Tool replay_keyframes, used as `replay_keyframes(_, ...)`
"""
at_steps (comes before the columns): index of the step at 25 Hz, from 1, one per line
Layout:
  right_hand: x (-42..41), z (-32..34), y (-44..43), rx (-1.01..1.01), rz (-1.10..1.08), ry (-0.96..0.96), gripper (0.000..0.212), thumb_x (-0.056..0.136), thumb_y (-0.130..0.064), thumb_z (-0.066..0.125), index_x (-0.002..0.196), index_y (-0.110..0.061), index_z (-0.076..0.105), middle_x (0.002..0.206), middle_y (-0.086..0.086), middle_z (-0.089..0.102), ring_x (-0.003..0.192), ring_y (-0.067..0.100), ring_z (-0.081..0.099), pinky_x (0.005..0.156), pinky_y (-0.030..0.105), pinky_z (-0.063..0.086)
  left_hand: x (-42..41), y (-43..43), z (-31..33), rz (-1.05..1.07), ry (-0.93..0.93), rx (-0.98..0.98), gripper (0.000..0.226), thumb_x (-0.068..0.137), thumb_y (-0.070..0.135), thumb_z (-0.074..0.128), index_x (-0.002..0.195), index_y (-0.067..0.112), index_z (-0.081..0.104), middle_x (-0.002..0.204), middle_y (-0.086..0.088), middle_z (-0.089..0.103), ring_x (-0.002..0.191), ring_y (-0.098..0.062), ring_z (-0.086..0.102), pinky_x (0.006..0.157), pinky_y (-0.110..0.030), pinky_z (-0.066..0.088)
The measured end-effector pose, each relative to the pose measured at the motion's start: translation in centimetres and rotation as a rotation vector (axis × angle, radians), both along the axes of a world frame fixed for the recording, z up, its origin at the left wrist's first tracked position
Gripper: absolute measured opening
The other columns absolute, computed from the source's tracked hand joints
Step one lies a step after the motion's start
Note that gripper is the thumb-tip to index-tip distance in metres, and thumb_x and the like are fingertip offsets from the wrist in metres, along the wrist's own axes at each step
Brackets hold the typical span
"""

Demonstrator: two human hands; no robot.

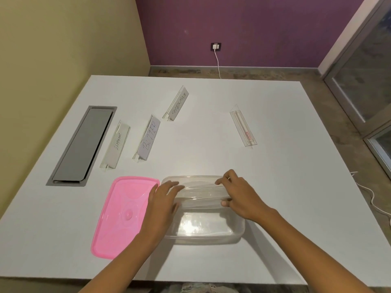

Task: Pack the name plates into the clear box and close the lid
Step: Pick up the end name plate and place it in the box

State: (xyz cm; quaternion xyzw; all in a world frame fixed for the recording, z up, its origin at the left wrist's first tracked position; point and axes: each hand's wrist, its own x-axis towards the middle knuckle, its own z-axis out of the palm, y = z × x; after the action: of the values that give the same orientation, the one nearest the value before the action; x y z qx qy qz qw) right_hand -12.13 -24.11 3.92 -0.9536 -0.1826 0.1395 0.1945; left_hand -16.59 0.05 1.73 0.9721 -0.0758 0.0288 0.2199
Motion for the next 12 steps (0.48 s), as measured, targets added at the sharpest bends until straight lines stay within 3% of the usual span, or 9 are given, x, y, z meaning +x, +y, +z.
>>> replay_keyframes(3, -0.1, -1.1, 1.3, -0.029, 0.007, -0.014, 0.054, 0.084, -0.014, 0.064, 0.134, -0.013, 0.043, 0.123, 0.002, 0.042, 0.103, 0.024, 0.048, 0.085, 0.028, 0.044, 0.1, 0.2, -0.8, 0.004, 0.057, 0.105, 0.045, 0.077, -0.003, 0.066, 0.116, 0.019, 0.062, 0.114, 0.000, 0.066, 0.107, -0.018, 0.062, 0.115, -0.050, 0.014)
replay_keyframes(7, -0.6, -2.7, 1.7, -0.137, 0.006, -0.034, 0.054, 0.085, -0.011, 0.057, 0.137, -0.013, 0.041, 0.129, 0.007, 0.044, 0.108, 0.026, 0.051, 0.088, 0.032, 0.043, 0.7, 0.3, -1.0, 0.002, 0.063, 0.167, 0.039, 0.079, 0.001, 0.064, 0.112, 0.021, 0.064, 0.109, 0.002, 0.069, 0.096, -0.017, 0.066, 0.115, -0.046, 0.004)
replay_keyframes(12, -1.0, -3.7, 1.8, -0.193, 0.011, -0.132, 0.050, 0.083, -0.008, 0.050, 0.133, -0.011, 0.046, 0.129, 0.009, 0.050, 0.109, 0.029, 0.049, 0.088, 0.034, 0.039, 1.0, -0.1, -1.0, -0.024, 0.046, 0.159, 0.035, 0.080, 0.000, 0.064, 0.111, 0.017, 0.066, 0.108, -0.001, 0.070, 0.095, -0.018, 0.067, 0.117, -0.043, 0.009)
